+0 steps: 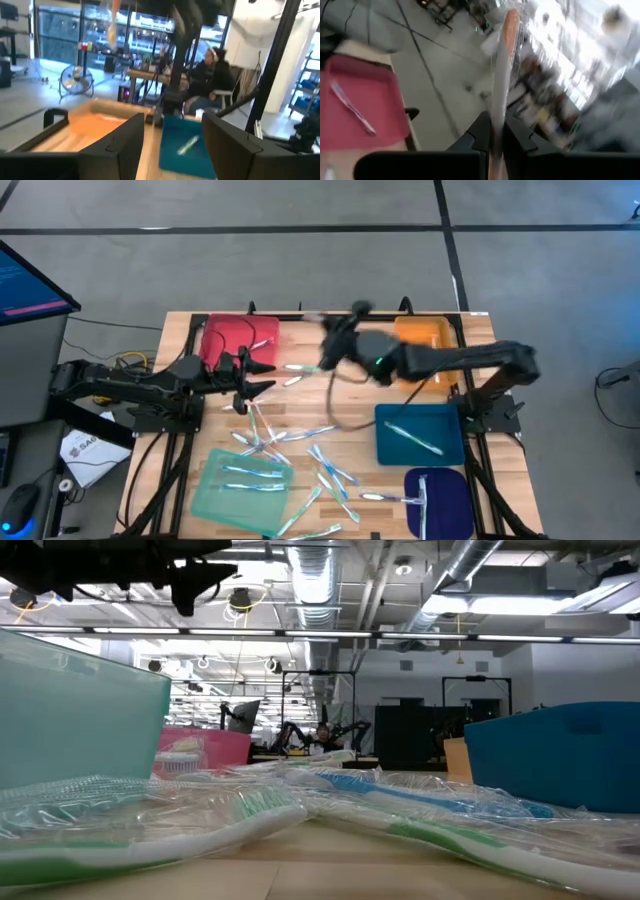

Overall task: Pick & Place Toothbrushes
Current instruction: Put the orange toothbrush into the orange bin

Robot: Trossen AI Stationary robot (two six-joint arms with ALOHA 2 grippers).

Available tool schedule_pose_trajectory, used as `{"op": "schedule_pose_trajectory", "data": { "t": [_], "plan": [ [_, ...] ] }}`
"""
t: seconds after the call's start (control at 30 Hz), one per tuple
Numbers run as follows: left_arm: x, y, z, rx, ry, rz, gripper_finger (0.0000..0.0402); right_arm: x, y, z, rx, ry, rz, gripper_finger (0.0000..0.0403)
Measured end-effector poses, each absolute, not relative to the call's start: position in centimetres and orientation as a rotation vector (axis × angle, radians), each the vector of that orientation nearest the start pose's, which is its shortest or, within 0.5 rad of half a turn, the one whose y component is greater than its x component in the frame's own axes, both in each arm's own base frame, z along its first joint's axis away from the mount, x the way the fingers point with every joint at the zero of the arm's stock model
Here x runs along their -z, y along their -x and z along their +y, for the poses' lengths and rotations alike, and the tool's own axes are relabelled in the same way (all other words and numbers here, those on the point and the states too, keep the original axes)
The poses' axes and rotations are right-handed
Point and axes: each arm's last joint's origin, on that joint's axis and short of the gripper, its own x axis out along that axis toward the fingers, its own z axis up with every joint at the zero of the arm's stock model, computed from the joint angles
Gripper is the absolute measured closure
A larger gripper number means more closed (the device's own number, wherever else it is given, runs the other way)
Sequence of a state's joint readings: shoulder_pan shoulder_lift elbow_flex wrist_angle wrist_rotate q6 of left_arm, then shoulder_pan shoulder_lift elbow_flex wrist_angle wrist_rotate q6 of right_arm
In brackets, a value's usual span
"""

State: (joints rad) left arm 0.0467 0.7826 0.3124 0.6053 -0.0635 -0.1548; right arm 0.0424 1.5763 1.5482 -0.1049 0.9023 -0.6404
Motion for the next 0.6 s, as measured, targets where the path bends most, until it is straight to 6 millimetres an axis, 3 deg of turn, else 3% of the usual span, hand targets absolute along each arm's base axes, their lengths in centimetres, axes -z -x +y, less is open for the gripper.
{"op": "schedule_pose_trajectory", "data": {
  "t": [0.13, 0.37, 0.6],
  "plan": [
    [-24.8, -17.3, 0.9, -0.074, 0.153, -0.163, 0.0213, -43.2, -30.4, -4.6, 0.929, 0.366, 0.369, 0.0383],
    [-24.8, -17.3, 0.5, 0.049, 0.125, -0.159, 0.0213, -41.3, -24.7, -10.3, 0.919, -0.174, 0.537, 0.0383],
    [-24.9, -17.3, -0.1, 0.090, 0.127, -0.167, 0.0214, -37.0, -23.6, -14.0, 1.008, -0.409, 0.867, 0.0383]
  ]
}}
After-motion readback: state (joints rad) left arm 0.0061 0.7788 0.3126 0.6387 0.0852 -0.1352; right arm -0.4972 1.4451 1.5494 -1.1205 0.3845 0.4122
